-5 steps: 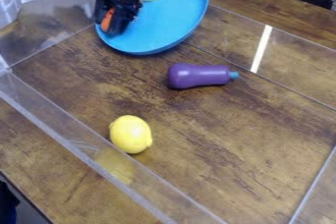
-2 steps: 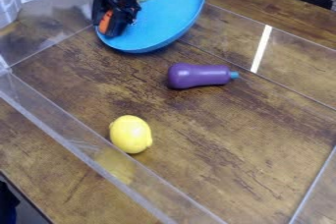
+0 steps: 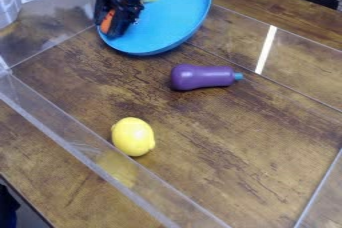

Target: Put the carrot on the blue tray

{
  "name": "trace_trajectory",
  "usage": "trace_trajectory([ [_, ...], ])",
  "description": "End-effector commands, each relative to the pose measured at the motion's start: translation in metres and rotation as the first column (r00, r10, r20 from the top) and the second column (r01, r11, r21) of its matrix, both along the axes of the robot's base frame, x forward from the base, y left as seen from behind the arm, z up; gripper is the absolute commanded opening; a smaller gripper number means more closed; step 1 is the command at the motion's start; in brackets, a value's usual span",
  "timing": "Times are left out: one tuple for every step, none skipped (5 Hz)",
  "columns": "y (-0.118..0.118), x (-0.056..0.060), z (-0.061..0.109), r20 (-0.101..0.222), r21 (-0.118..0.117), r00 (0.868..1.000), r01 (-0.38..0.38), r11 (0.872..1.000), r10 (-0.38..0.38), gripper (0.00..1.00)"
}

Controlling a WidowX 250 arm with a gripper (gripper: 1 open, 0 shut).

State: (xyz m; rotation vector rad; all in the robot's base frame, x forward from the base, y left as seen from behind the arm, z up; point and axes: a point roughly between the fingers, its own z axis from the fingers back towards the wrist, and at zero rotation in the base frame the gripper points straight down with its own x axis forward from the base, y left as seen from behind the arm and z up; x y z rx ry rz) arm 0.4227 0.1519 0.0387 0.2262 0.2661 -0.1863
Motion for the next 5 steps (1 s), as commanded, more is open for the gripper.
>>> trace_trajectory([
  [-0.008,0.023,0.025,0.057,0.018,0.997,-0.052,0.998,0.051,0.00],
  [-0.008,0.031,0.032,0.055,0.021,0.992,-0.118,0.993,0.116,0.00],
  [-0.005,0.037,0.026,0.048,0.022,0.993,-0.113,0.993,0.112,1.00],
  [-0.001,0.043,0.020,0.041,0.024,0.993,-0.109,0.994,0.108,1.00],
  [0.002,0.050,0.015,0.035,0.026,0.994,-0.104,0.994,0.103,1.00],
])
